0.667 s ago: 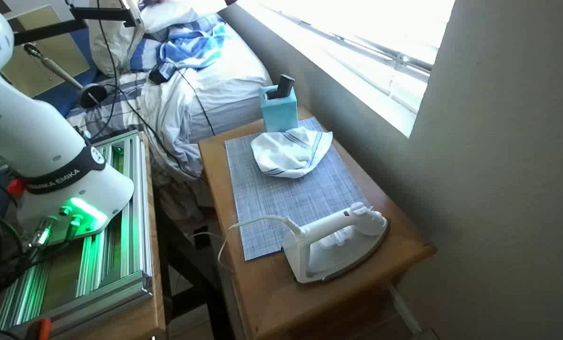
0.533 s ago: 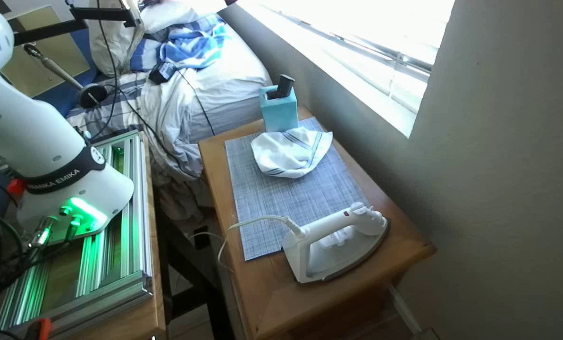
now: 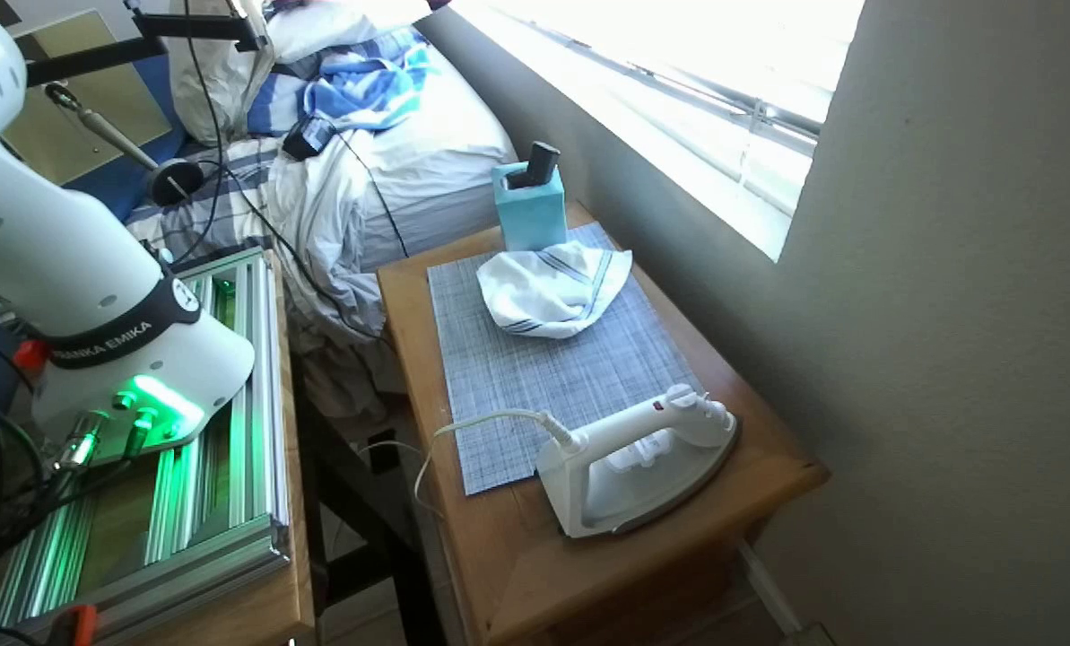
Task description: Remove the remote from the box and put it on the towel on the table
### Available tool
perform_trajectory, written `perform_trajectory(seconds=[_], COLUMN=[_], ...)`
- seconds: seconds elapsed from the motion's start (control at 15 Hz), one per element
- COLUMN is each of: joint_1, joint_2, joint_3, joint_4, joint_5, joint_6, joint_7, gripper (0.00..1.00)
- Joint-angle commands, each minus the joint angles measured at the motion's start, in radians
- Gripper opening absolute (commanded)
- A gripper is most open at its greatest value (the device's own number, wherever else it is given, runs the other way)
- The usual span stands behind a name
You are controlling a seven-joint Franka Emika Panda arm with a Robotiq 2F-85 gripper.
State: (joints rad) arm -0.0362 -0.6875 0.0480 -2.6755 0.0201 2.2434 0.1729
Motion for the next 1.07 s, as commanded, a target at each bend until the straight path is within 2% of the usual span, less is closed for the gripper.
perform_trajectory(seconds=[0.0,0.47,0.8,1.0], joint_1=[-0.001,0.009,0.097,0.153], joint_2=[0.0,0.003,0.046,0.099], joint_3=[0.0,0.007,0.027,0.056], joint_4=[0.002,0.004,0.051,0.06], joint_5=[0.001,0.007,0.108,0.17], joint_6=[-0.004,0.005,-0.047,-0.023], joint_7=[-0.001,0.0,0.015,0.021], gripper=[1.0,1.0,1.0,1.0])
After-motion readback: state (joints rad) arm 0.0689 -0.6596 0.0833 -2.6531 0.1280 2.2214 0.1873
